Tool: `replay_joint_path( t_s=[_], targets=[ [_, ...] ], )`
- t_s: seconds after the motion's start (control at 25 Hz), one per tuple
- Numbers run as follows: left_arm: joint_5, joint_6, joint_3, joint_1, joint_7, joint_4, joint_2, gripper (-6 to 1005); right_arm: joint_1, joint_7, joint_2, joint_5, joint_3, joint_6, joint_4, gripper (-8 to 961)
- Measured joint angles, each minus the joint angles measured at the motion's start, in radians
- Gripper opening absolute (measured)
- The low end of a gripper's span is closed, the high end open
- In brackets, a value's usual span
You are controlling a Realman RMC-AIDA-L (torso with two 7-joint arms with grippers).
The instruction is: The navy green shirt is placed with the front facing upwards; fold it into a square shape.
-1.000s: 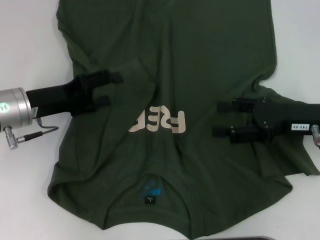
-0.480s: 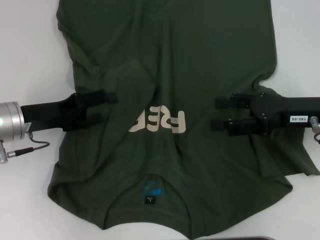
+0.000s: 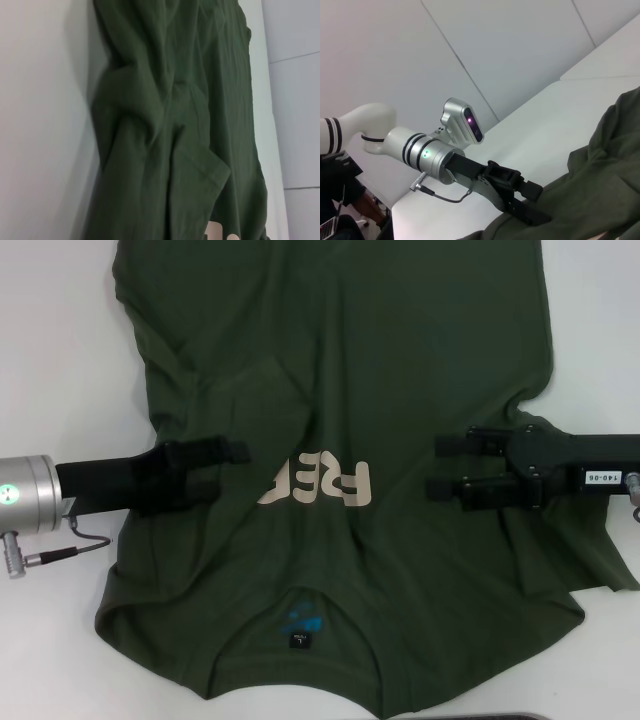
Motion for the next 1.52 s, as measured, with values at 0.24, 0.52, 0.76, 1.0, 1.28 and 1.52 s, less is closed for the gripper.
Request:
replay_joint_path(
  t_s=[0.24,0.52,0.76,1.0,1.28,1.52],
  targets=[
    [0.001,0.003,-0.006,0.017,-0.032,-0.024,0.002,902,-0.003,0.0,-0.002,0.0,0.002,0.001,0.0,915],
    [0.004,0.028,0.014,0.031,-0.07,-0.039,-0.002,902,0.003,0.0,-0.001,0.0,0.001,0.001,0.0,915],
    [0.005,0.019,0.025,0.02,-0.087,-0.033,-0.014,902,0.005,0.0,-0.001,0.0,-0.001,0.0,0.0,915],
    [0.027,-0.015,0.026,0.002,-0.118,-0.026,-0.021,901,0.005,0.0,-0.001,0.0,0.002,0.0,0.0,915],
    [0.029,-0.035,0.034,-0.026,-0.127,-0.024,-0.034,901,0.008,0.0,-0.001,0.0,0.001,0.0,0.0,914],
    [0.031,-0.059,0.038,-0.06,-0.128,0.004,-0.033,901,0.008,0.0,-0.001,0.0,0.001,0.0,0.0,914]
  ],
)
